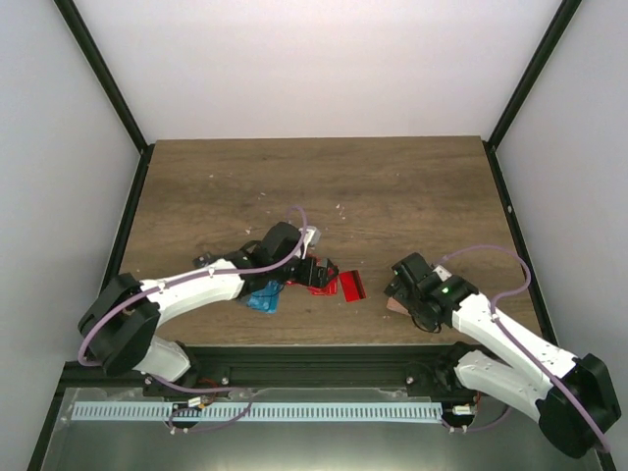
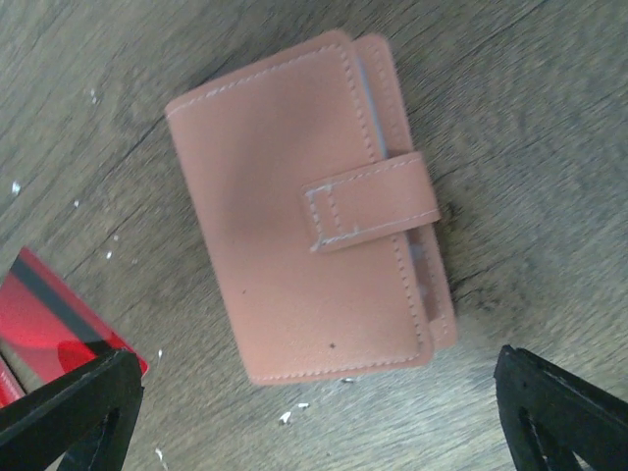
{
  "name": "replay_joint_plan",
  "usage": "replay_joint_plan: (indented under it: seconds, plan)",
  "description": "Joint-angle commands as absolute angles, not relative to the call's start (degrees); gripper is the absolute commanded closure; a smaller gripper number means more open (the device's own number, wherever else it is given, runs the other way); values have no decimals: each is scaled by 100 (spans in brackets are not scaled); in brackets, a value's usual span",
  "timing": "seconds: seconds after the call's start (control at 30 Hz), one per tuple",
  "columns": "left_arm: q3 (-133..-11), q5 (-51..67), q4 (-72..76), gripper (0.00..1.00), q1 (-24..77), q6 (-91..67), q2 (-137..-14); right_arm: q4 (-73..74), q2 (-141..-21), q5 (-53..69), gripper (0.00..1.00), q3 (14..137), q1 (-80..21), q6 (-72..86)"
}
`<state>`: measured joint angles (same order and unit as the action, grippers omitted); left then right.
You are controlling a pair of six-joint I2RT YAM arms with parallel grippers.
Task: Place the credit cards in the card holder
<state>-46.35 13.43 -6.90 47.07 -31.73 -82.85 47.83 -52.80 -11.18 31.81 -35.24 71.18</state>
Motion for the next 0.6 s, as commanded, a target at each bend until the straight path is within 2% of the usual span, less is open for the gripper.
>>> replay_joint_plan:
  seconds: [0.0, 0.13, 0.3, 0.4, 0.47, 0.5, 0.57]
  plan:
    - [-4903, 1534, -600, 8, 4728, -2881, -8444, 4965, -5282, -1766, 0, 3173, -3459, 7570]
    - [-4862, 1791, -446, 8, 4727, -2770, -8464, 4465, -5300, -1333, 5, 2876, -2958, 7095]
    - [-4884, 1979, -267, 8, 4723, -2628, -8478, 3572, -5421, -420, 20, 2377, -2315, 6457]
    - [-4912, 2042, -223, 9, 4727, -2549, -8498, 3484, -5641, -348, 29, 2346, -2238, 6323]
    - [-4907, 2035, -196, 8, 4724, -2510, -8515, 3343, -5700, -378, 39, 2296, -2212, 6203]
    - [-4897, 2035, -171, 9, 4728, -2506, -8529, 3227, -5704, -324, 48, 2251, -2208, 6102]
    - [-4856, 2048, -102, 9, 4724, -2511, -8563, 3028, -5691, -232, 60, 2185, -2198, 5935]
